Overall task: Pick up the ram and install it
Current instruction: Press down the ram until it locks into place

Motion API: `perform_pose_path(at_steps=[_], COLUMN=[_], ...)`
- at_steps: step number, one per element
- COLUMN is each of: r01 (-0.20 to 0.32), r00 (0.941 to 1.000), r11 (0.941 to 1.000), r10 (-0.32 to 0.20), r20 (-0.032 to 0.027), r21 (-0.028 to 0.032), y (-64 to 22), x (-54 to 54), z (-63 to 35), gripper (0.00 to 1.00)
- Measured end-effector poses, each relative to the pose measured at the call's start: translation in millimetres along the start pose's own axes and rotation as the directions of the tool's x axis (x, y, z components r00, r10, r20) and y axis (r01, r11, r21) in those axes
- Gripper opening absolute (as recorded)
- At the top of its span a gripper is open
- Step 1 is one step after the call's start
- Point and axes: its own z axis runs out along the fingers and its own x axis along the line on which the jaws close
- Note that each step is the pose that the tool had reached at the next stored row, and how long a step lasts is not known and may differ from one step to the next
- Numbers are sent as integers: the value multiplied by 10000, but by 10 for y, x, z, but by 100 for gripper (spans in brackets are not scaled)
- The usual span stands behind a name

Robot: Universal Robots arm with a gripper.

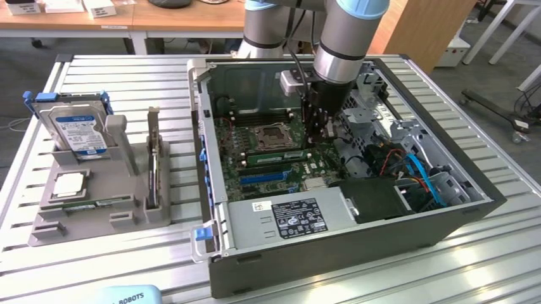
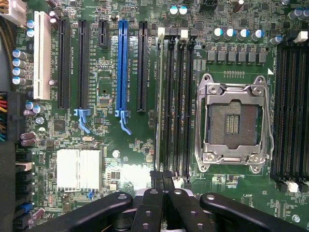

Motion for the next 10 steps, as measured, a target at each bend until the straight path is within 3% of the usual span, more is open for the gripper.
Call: perform_pose_path(at_steps=[10], r01=[-1], r00=[10000], r11=[10000], r10=[1], r20=[-2], r21=[-1], y=[-1], x=[-1], z=[41], gripper=[10])
